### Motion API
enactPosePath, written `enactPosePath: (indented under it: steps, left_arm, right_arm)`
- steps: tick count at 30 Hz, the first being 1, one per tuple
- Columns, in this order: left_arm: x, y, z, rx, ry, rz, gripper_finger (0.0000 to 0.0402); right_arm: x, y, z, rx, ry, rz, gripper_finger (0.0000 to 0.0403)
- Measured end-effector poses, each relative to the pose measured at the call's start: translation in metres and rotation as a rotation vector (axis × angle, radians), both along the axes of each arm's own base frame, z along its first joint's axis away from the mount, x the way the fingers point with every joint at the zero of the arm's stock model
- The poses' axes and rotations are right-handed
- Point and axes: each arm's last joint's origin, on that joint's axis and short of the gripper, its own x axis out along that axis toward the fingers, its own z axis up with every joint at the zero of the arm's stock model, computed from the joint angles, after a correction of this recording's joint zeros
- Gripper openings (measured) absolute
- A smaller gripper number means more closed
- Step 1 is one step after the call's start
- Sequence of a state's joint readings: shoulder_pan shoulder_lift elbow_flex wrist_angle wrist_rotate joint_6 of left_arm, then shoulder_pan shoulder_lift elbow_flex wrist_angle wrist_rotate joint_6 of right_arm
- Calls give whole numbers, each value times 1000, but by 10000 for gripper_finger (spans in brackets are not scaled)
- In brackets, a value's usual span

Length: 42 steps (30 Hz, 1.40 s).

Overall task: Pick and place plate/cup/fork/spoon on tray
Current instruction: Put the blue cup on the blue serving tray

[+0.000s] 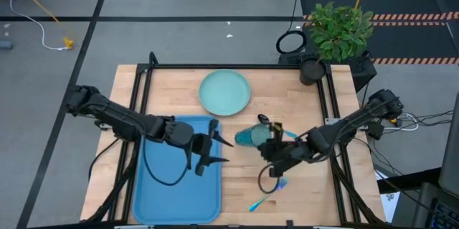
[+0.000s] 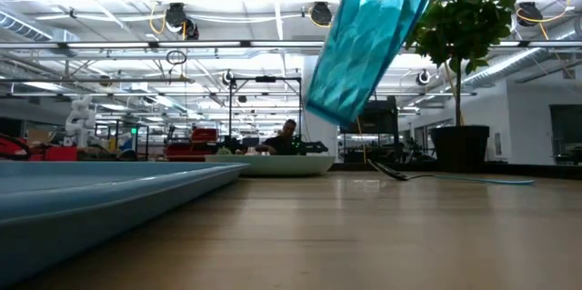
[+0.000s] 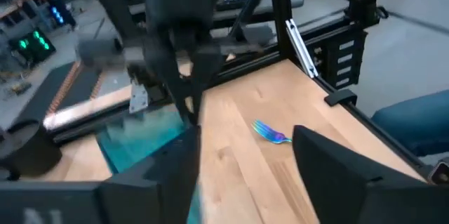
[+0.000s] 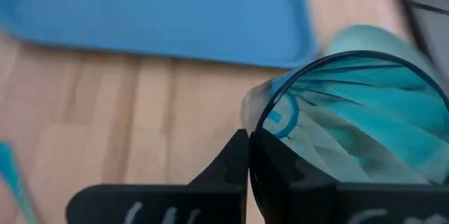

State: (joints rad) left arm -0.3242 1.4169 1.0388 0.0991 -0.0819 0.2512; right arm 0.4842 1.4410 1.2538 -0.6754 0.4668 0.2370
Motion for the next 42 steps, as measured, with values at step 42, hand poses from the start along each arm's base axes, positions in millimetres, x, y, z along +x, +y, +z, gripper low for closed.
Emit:
enactPosePath:
  steps: [42]
  left_arm:
    - [79,-28,-58,541,253,62,195]
  right_arm:
    - [17,13,-27,-142,126,331,4]
